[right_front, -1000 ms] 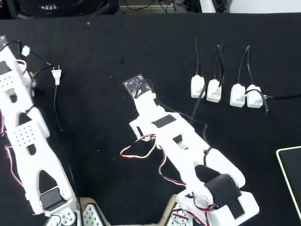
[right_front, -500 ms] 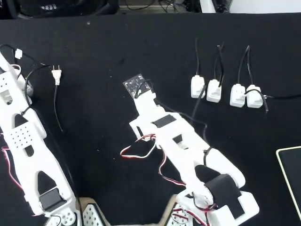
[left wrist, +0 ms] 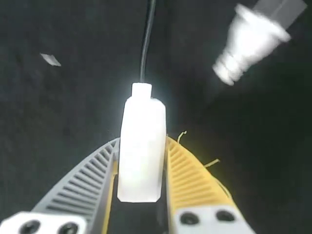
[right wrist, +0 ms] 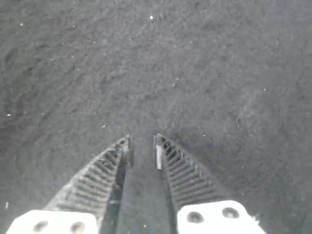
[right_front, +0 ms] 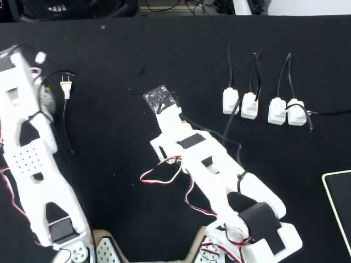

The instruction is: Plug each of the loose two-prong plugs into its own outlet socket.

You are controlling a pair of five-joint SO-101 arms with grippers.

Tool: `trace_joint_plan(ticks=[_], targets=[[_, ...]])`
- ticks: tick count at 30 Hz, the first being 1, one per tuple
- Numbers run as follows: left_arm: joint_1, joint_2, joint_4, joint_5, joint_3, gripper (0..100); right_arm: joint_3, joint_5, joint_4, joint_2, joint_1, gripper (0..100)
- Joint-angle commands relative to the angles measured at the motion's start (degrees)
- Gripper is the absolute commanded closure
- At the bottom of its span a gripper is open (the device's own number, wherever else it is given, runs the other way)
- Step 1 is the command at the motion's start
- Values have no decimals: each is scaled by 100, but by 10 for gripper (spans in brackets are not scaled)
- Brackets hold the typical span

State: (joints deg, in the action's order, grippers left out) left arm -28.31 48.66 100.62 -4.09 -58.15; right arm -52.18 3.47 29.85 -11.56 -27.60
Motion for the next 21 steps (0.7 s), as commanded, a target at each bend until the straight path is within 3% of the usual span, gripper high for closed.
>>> trace_joint_plan(ticks=[1, 8, 17, 21], targets=[[813, -2505, 9, 0, 2193, 971, 40, 44, -132, 4, -35, 934], [1771, -4281, -413, 9, 4479, 970, 57, 0, -132, 4, 457, 936], [2167, -5222, -2752, 9, 7899, 966, 57, 0, -132, 4, 527, 937], [2176, -5574, -3086, 9, 8716, 906, 57, 18, -132, 4, 519, 937]])
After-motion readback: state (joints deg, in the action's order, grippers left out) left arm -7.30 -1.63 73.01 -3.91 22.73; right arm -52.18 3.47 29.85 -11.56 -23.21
